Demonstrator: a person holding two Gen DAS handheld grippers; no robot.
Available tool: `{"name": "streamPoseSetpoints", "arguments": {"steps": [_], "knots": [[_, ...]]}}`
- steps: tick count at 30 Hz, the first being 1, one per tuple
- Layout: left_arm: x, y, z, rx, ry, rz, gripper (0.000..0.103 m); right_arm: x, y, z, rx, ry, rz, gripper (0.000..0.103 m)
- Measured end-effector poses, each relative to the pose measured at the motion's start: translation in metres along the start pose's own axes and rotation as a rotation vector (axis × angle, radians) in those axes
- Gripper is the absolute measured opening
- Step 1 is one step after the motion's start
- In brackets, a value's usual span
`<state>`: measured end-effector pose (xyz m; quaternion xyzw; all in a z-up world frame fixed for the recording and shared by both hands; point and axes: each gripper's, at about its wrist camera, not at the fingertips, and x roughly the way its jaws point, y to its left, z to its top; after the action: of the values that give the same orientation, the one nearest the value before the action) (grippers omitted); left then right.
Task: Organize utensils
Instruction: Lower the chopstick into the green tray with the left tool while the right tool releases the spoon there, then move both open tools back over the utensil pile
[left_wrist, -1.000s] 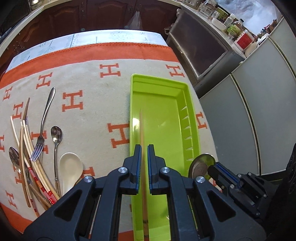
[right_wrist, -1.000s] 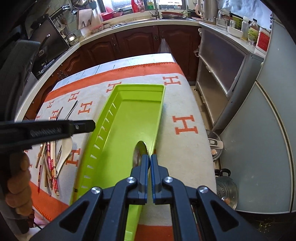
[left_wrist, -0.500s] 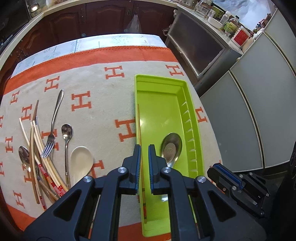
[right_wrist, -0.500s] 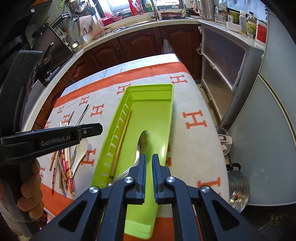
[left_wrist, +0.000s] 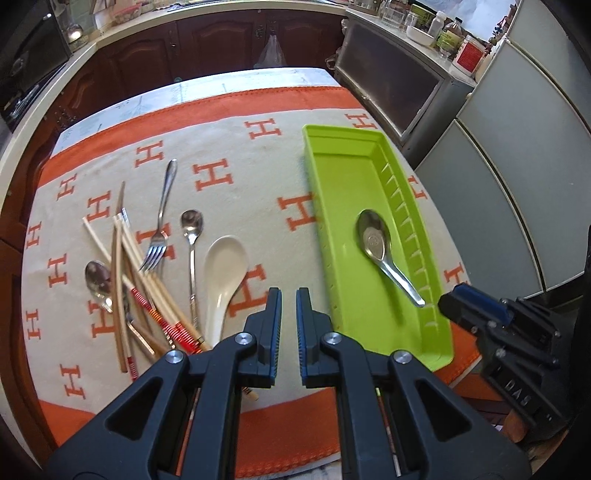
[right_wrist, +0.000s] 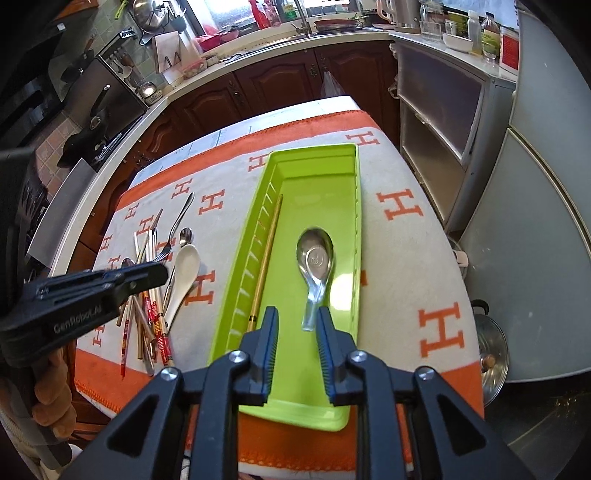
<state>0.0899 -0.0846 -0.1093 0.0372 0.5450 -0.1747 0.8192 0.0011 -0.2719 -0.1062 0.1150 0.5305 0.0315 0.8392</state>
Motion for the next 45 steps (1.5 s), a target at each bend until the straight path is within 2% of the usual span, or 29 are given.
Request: {"name": "streamPoseSetpoints", "arguments": {"steps": [6, 17, 26, 28, 30, 32, 39, 42, 45], "knots": [[-0.012, 0.019, -0.017, -0.003, 0.005, 0.011, 0.006, -0.01, 0.017, -0.006, -0.015, -0.016, -0.016, 0.021], [-0.035, 0.055, -0.038, -0.052, -0.044, 0.028, 0.006, -0.017, 0.047, -0.01, -0.069, -0.027, -0.006, 0.021], [-0.047, 0.111, -0.062, -0.16, -0.09, 0.093, 0.006, -0.004, 0.071, -0.003, -0.082, -0.026, 0.084, 0.021], [-0.046, 0.127, -0.068, -0.189, -0.088, 0.105, 0.011, 0.005, 0.08, 0.001, -0.093, -0.015, 0.108, 0.021], [-0.043, 0.141, -0.072, -0.222, -0.086, 0.119, 0.033, 0.013, 0.089, 0.005, -0.108, -0.003, 0.125, 0.021], [-0.04, 0.157, -0.077, -0.264, -0.09, 0.137, 0.044, 0.023, 0.097, 0.01, -0.13, 0.013, 0.129, 0.021], [-0.027, 0.194, -0.078, -0.323, -0.078, 0.15, 0.044, 0.06, 0.127, 0.027, -0.175, 0.071, 0.163, 0.021], [-0.016, 0.199, -0.077, -0.314, -0.057, 0.13, 0.044, 0.077, 0.129, 0.031, -0.154, 0.098, 0.17, 0.021], [-0.001, 0.198, -0.077, -0.299, -0.031, 0.096, 0.044, 0.097, 0.124, 0.035, -0.122, 0.115, 0.134, 0.021]]}}
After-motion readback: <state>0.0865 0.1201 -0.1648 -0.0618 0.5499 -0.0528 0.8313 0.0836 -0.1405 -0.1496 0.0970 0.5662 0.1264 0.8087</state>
